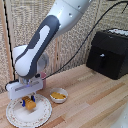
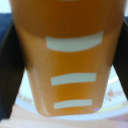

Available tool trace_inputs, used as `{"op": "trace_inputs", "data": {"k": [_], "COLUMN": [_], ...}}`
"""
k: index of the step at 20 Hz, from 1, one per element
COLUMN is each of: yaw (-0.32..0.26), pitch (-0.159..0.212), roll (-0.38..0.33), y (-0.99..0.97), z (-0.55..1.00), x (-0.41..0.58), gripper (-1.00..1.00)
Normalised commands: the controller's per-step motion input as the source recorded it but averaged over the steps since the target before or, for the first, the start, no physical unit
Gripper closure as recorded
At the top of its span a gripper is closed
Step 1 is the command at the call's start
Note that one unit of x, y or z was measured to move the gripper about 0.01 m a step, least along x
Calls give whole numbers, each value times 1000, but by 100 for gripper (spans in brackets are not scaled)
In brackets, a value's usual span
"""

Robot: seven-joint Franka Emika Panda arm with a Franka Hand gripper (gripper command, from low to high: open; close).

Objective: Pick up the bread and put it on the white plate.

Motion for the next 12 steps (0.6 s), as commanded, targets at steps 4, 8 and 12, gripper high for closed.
{"op": "trace_inputs", "data": {"k": [4, 8, 12], "yaw": [124, 85, 47], "pitch": [-90, -113, -29], "roll": [0, 1, 14], "y": [0, 0, 5], "z": [-314, -102, 78], "x": [86, 24, 10], "gripper": [-100, -100, -100]}}
